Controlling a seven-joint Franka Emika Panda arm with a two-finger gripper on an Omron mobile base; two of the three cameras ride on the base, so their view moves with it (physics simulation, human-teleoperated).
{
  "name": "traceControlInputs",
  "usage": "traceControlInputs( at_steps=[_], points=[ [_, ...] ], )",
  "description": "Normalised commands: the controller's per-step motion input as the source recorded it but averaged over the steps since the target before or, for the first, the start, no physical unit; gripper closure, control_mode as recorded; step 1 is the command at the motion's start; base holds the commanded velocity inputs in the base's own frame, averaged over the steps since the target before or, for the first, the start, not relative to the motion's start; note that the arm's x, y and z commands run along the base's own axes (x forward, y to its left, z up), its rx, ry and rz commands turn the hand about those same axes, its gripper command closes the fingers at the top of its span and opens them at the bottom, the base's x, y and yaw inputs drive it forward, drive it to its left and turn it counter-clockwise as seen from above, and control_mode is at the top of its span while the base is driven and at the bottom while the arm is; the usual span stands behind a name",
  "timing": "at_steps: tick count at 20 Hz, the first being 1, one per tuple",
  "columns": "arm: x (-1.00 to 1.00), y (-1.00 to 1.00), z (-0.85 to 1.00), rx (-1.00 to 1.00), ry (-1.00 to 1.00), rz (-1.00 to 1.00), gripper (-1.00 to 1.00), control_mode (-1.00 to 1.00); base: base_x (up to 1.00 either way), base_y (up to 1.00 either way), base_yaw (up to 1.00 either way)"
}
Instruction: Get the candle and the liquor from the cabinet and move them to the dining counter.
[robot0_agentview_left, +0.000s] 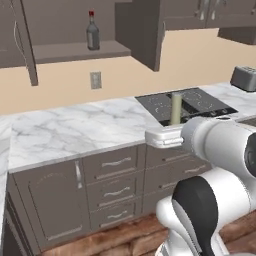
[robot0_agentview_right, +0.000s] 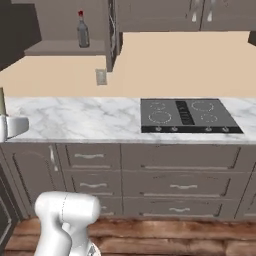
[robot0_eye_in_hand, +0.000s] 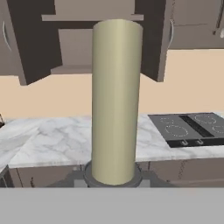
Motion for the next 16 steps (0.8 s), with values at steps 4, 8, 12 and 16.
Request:
traceControlInputs(
  at_steps=[4, 8, 12, 16],
  points=[
    [0.00, 0.00, 0.00, 0.00, 0.00, 0.00, 1.00, 1.00, -0.45, 0.00, -0.35],
    [0.00, 0.00, 0.00, 0.00, 0.00, 0.00, 1.00, 1.00, -0.43, 0.00, -0.36],
    [0.00, 0.00, 0.00, 0.00, 0.00, 0.00, 1.00, 1.00, -0.39, -0.09, -0.37],
    [0.00, 0.00, 0.00, 0.00, 0.00, 0.00, 1.00, 1.00, -0.34, -0.13, -0.47]
  ],
)
